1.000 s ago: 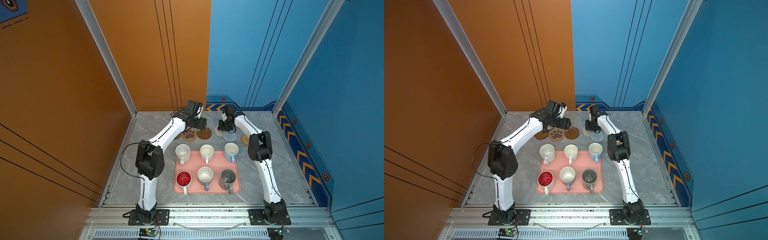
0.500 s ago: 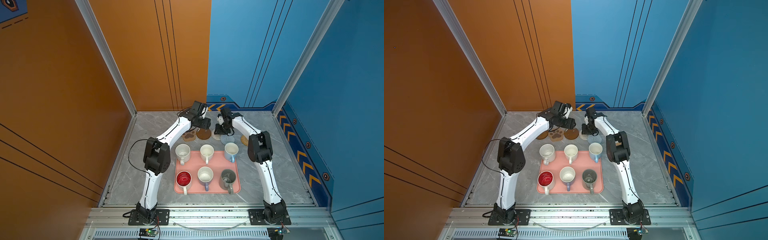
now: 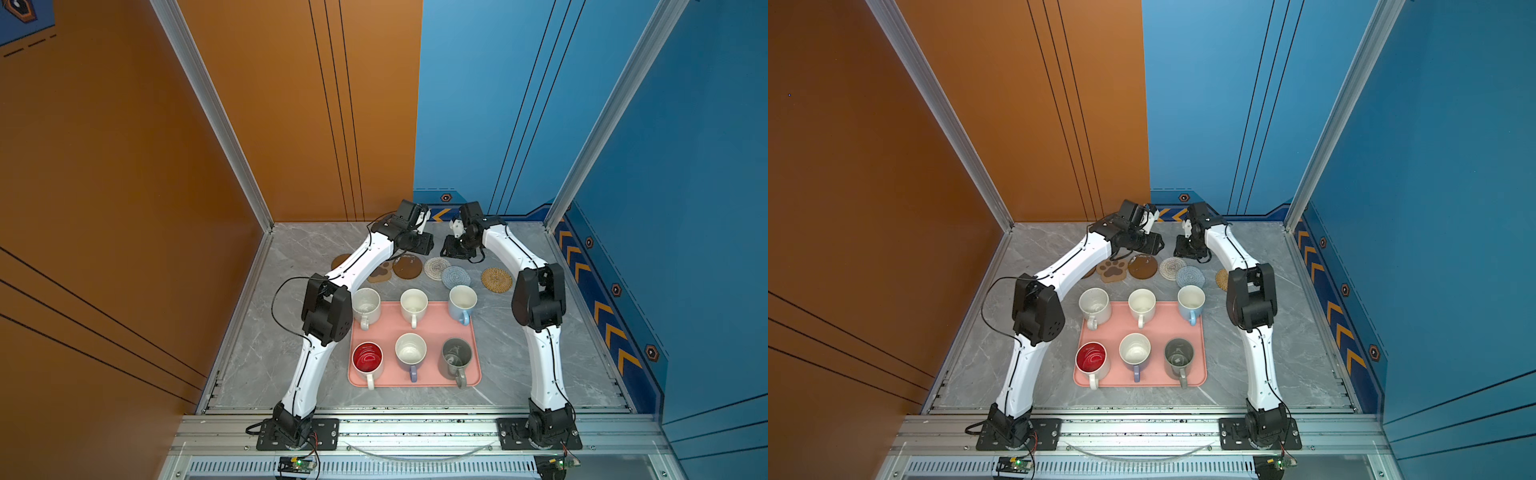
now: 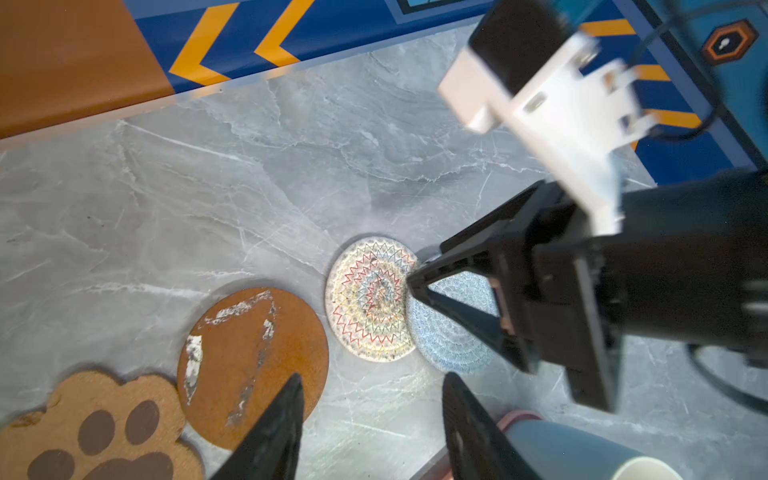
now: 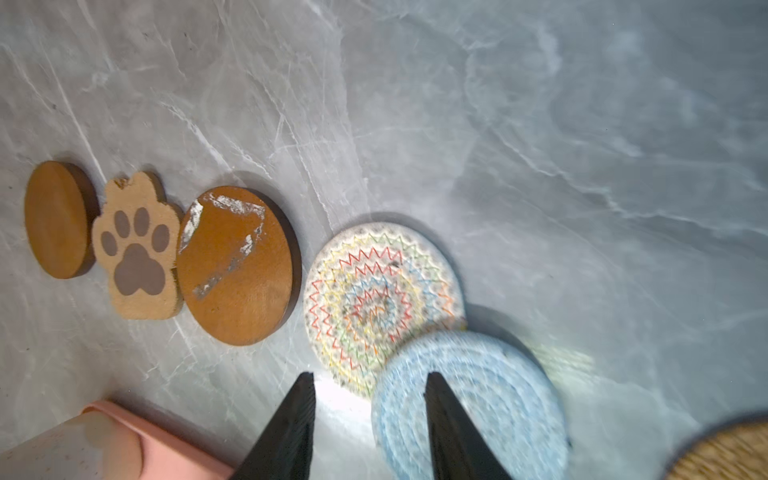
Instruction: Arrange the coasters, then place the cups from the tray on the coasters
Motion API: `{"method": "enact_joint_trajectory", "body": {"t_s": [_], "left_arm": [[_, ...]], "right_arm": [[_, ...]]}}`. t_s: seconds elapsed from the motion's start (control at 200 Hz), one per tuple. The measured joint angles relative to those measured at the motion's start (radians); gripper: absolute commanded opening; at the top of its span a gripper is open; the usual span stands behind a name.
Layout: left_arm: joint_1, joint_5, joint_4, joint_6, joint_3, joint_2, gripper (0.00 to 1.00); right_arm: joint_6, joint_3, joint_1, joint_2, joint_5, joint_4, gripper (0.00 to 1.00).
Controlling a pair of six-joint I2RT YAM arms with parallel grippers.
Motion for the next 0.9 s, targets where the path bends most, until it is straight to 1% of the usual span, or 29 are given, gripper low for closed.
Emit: {"method": "enact_joint_trajectory", "body": {"t_s": [0.05, 0.1, 0.18, 0.235, 0.285, 0.375, 0.481, 0.701, 0.901], "left_arm": [[-0.008, 0.011, 0.001, 0.004, 0.018, 0.019, 0.39], [-0.016, 0.022, 0.006, -0.008, 0.036, 0.046, 0.29], [-0.029, 0.038, 0.009, -0.008, 0.061, 0.084, 0.15], [-0.037, 0.045, 0.011, -0.015, 0.082, 0.117, 0.08], [-0.045, 0.052, 0.011, -0.011, 0.101, 0.145, 0.04], [-0.056, 0.063, 0.011, -0.021, 0.131, 0.193, 0.01], [-0.064, 0.068, 0.011, -0.026, 0.156, 0.231, 0.0], [-0.066, 0.068, 0.011, -0.04, 0.172, 0.273, 0.0], [-0.065, 0.06, 0.012, -0.051, 0.175, 0.29, 0.0]], "right_arm": [[0.006, -0.042, -0.017, -0.042, 0.001, 0.002, 0.28], [0.005, -0.083, -0.032, -0.074, 0.004, 0.006, 0.2], [0.015, -0.163, -0.058, -0.111, 0.003, 0.024, 0.09], [0.019, -0.211, -0.072, -0.12, 0.003, 0.029, 0.03], [0.03, -0.257, -0.082, -0.122, 0.003, 0.046, 0.0], [0.029, -0.328, -0.088, -0.122, 0.002, 0.061, 0.0], [0.042, -0.365, -0.086, -0.121, -0.02, 0.087, 0.0], [0.07, -0.374, -0.084, -0.095, -0.06, 0.156, 0.0], [0.082, -0.374, -0.085, -0.051, -0.089, 0.184, 0.0]]}}
